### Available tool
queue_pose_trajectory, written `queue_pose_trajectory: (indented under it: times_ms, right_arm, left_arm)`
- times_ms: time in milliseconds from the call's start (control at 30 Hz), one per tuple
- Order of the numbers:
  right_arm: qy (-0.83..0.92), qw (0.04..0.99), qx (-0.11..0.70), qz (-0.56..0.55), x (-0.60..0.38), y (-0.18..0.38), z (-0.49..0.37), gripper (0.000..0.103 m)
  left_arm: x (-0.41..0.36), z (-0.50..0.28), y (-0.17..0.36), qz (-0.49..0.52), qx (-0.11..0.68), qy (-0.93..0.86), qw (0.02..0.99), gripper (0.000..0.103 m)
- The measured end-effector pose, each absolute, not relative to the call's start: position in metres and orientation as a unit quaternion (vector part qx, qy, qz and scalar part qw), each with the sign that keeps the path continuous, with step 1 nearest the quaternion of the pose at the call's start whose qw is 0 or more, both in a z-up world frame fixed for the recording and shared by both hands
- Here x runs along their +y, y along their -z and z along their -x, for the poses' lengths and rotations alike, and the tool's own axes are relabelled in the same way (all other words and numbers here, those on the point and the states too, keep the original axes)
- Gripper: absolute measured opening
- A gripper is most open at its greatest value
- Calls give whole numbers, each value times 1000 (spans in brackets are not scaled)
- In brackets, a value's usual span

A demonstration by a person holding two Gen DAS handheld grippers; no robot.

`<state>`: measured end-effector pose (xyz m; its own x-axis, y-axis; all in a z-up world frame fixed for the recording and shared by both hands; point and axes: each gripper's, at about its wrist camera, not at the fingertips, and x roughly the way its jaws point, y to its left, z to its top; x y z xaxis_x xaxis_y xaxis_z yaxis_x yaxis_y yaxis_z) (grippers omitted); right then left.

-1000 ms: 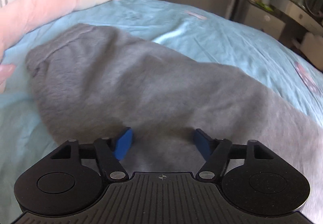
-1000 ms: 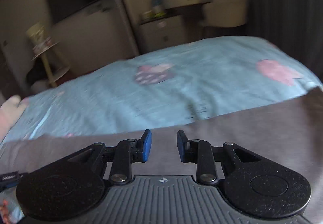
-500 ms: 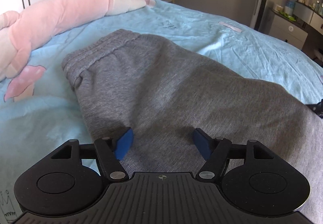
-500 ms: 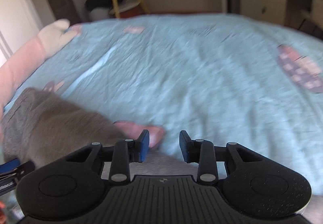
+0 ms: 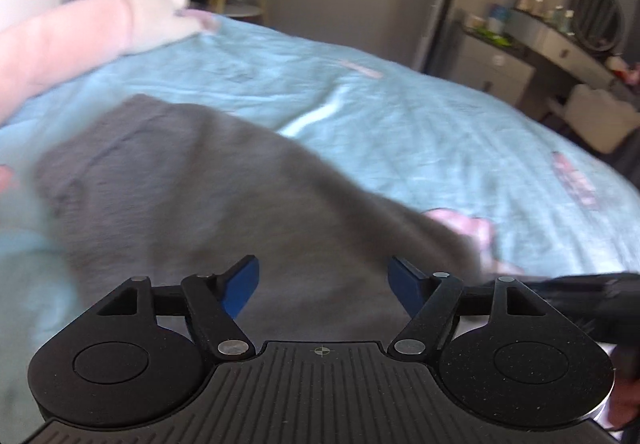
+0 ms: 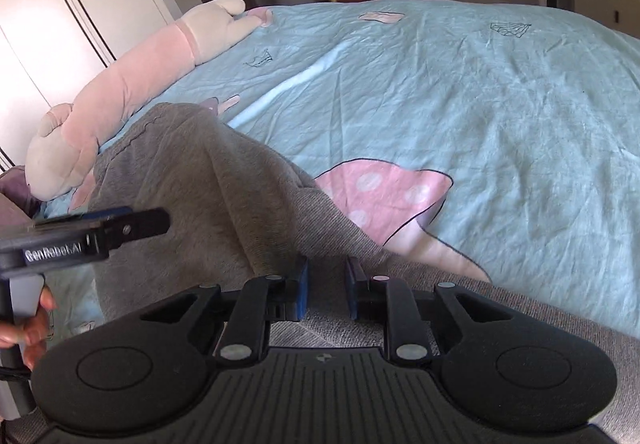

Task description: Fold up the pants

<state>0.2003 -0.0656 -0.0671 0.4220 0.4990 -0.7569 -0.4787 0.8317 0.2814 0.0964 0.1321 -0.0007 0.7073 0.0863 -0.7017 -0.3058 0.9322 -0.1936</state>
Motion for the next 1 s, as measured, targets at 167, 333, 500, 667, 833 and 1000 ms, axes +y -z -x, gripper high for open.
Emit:
queue_pose_trajectory:
  times_ms: [167,333,500,667,833,1000]
  right_arm:
    - [-300,846,441,12,-63,69,-185,20]
    - [-315,837,447,2,-72,65,-186,20]
    - [-286,848,435,-99,-108,43,-216,33]
    - [-281,800,508,-151,-133,57,-245,39]
    - [-323,786,514,-117,-138,53,-232,39]
    - [-326,803,498,-43,-130,51,-208,19]
  left_arm:
    - [116,-136,11,151,398,-85,901,80]
    - [102,-145,36,101,415,-81,900,76]
    - [103,-135,41,86,403,-74,908,74]
    - [104,-133,40,85,399,-70,910,74]
    - [105,-129,40,84,394,-67,913,74]
    - [102,-128,38,79,392,-73,914,74]
